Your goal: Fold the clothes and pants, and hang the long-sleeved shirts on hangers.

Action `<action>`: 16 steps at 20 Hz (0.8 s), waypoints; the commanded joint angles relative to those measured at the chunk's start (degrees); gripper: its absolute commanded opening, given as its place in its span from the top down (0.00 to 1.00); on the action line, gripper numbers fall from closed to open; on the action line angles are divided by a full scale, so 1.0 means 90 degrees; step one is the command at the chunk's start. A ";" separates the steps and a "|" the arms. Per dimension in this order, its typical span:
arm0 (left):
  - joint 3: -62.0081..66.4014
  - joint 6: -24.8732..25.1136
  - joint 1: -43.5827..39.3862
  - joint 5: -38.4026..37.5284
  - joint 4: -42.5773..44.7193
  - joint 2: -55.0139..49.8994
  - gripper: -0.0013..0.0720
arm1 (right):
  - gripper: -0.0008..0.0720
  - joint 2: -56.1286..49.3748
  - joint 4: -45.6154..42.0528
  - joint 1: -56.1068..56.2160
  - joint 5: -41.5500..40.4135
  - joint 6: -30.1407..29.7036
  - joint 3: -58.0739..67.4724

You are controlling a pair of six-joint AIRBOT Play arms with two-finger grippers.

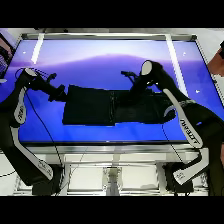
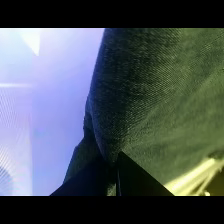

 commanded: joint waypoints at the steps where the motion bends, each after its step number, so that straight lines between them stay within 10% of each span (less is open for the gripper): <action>1: 0.0114 -0.0097 0.0197 -0.0505 0.0007 0.0172 0.95 | 0.43 0.0350 -0.0333 -0.0396 0.0291 -0.0027 0.0078; 16: 0.0447 -0.1324 -0.1003 -0.0095 -0.2045 0.2254 0.95 | 0.43 0.0976 -0.0823 -0.1214 0.0352 -0.0563 0.0078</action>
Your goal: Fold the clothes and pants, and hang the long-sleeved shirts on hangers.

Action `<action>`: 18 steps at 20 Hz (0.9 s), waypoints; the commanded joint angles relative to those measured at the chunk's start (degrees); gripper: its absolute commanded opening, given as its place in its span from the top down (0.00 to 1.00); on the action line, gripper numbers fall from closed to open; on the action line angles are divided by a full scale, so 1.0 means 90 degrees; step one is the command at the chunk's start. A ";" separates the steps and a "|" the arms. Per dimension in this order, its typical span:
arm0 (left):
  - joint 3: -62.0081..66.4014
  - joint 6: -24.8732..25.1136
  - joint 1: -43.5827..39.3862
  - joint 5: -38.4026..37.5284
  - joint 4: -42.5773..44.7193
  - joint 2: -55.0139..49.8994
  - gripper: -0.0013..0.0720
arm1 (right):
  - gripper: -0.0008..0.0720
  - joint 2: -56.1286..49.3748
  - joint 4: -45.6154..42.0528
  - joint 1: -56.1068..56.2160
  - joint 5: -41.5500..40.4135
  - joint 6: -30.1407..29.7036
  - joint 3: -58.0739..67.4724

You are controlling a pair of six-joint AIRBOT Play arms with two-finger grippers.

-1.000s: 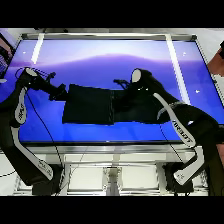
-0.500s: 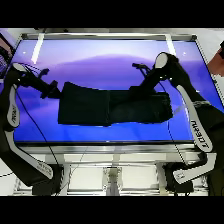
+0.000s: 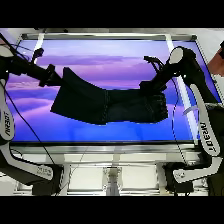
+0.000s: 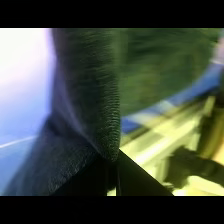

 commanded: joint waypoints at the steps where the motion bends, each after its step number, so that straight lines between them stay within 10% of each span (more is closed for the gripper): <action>1: 0.0015 -0.0503 -0.0818 0.0646 -0.0716 0.0170 0.95 | 0.43 0.0044 -0.0155 -0.0146 0.0010 -0.0199 0.0007; 18: 0.0012 -0.0602 -0.4391 0.5163 -0.1141 -0.0104 0.95 | 0.43 0.0097 -0.0270 -0.1690 0.0143 -0.0284 0.0007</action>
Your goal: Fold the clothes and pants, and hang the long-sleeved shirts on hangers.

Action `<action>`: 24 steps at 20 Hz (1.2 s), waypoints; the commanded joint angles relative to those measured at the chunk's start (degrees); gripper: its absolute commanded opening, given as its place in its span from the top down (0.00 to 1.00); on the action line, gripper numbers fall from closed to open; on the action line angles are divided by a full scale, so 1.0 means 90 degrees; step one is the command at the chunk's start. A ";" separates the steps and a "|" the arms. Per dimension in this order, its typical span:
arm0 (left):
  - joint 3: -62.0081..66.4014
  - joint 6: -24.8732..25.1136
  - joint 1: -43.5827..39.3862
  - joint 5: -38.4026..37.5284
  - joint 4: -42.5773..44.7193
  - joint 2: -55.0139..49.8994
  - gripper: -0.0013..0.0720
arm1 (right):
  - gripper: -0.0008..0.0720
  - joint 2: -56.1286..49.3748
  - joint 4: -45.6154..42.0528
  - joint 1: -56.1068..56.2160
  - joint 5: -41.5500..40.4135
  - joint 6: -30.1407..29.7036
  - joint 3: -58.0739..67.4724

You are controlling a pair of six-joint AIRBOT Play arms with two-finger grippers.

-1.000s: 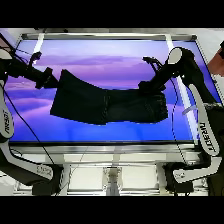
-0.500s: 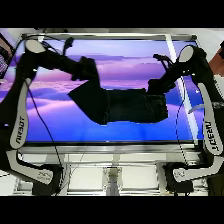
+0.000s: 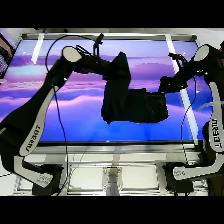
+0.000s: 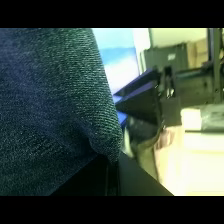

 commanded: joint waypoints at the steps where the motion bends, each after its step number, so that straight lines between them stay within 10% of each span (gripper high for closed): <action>1: 0.0005 0.0012 -0.0466 0.0988 -0.0012 -0.0187 0.95 | 0.43 0.0005 -0.0022 -0.0143 0.0005 -0.0087 0.0007; 9: 0.0005 0.0053 -0.1277 0.2067 -0.0199 -0.1122 0.94 | 0.43 0.0005 -0.0260 -0.0333 0.0005 -0.0087 0.0007; 12: 0.0005 0.1331 -0.1557 0.2203 -0.1501 -0.1501 0.48 | 0.43 0.0005 -0.0347 -0.0389 0.0007 -0.0087 0.0007; 16: 0.0005 0.3196 -0.1727 0.2176 -0.3271 -0.1676 0.45 | 0.43 0.0005 -0.0342 -0.0432 0.0022 -0.0080 0.0007; 19: 0.0005 0.3206 -0.1256 0.1994 -0.2764 -0.1430 0.53 | 0.44 0.0002 0.0274 -0.0379 -0.0036 -0.0083 -0.0007; 22: 0.0002 0.2356 -0.0350 0.1168 -0.0855 -0.0937 0.69 | 0.87 0.0002 0.1073 -0.0070 -0.0714 -0.0474 -0.0267; 24: 0.0002 0.1178 0.0228 0.0308 0.1168 -0.0544 0.75 | 0.94 -0.0002 0.1061 0.0316 -0.1547 -0.0568 -0.0736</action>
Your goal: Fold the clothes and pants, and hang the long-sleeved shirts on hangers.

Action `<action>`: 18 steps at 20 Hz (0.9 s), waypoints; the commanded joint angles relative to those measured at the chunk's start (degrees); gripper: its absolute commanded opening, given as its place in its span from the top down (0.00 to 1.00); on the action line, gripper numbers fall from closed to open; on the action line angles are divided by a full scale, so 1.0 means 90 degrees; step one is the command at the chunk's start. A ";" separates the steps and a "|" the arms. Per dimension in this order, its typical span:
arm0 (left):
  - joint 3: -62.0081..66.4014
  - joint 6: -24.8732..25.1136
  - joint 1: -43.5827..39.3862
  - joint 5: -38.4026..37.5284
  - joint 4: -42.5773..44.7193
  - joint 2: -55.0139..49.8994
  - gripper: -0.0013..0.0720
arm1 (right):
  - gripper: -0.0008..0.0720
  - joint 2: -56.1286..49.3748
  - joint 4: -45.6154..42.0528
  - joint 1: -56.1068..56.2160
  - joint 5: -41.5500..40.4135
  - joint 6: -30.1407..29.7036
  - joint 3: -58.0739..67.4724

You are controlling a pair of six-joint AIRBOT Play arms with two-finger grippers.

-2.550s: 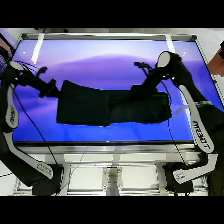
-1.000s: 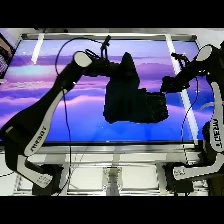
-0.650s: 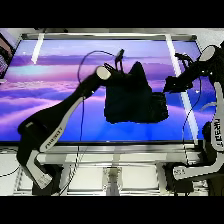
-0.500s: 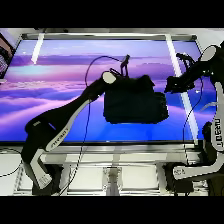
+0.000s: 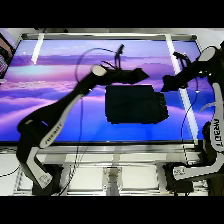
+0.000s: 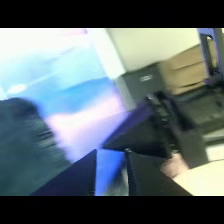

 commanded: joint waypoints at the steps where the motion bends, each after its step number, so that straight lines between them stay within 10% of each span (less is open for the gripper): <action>1: 0.0000 -0.1447 0.0901 -0.1452 0.3109 0.0595 0.76 | 0.94 -0.0012 0.0364 0.0573 -0.1277 -0.0391 -0.0714; 8: -0.0066 -0.1814 0.1800 -0.3521 0.6448 0.1513 0.76 | 0.94 -0.0578 -0.1209 0.0590 -0.1314 0.0126 -0.1967; 18: -0.1974 -0.1817 0.2035 -0.3198 0.6968 0.2334 0.76 | 0.84 0.0124 -0.1260 -0.1513 -0.0738 -0.0474 -0.2742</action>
